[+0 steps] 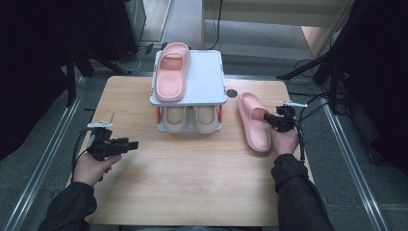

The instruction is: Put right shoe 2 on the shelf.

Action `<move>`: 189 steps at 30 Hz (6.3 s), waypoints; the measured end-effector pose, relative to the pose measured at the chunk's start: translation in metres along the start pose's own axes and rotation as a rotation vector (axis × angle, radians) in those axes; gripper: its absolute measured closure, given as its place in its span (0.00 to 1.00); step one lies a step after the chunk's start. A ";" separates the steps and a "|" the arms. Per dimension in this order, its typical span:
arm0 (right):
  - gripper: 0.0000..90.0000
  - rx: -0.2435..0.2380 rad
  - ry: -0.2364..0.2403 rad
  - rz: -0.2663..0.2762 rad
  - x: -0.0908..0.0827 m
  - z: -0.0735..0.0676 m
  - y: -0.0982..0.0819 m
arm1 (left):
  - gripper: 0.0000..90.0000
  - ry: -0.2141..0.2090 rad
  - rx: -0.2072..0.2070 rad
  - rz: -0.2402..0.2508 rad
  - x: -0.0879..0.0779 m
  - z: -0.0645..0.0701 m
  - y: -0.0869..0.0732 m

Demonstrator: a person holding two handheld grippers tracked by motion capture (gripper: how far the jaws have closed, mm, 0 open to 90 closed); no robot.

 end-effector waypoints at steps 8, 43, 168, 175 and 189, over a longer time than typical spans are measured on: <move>0.93 -0.018 0.032 -0.011 -0.010 -0.005 0.001 | 0.47 -0.008 0.013 0.001 0.004 0.002 0.003; 0.92 -0.040 0.052 0.025 -0.098 -0.040 0.138 | 0.47 -0.060 0.033 0.002 0.011 0.009 0.013; 0.64 -0.369 0.442 0.098 -0.143 -0.162 0.031 | 0.46 -0.079 0.105 -0.007 0.029 0.010 0.037; 0.63 -0.336 0.469 0.081 -0.141 -0.149 0.003 | 0.46 -0.083 0.112 -0.021 0.034 0.011 0.039; 0.57 -0.321 0.476 0.107 -0.141 -0.129 -0.032 | 0.46 -0.115 0.111 -0.028 0.039 0.018 0.037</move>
Point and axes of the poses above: each handheld gripper's, and its own axes: x roughly forward along the jaws, y roughly out of its top, z roughly to its right, the point moved 6 cm from there along x, roughly forward along the jaws, and after that the axes turned 12 degrees about -y, right-handed, at the moved point
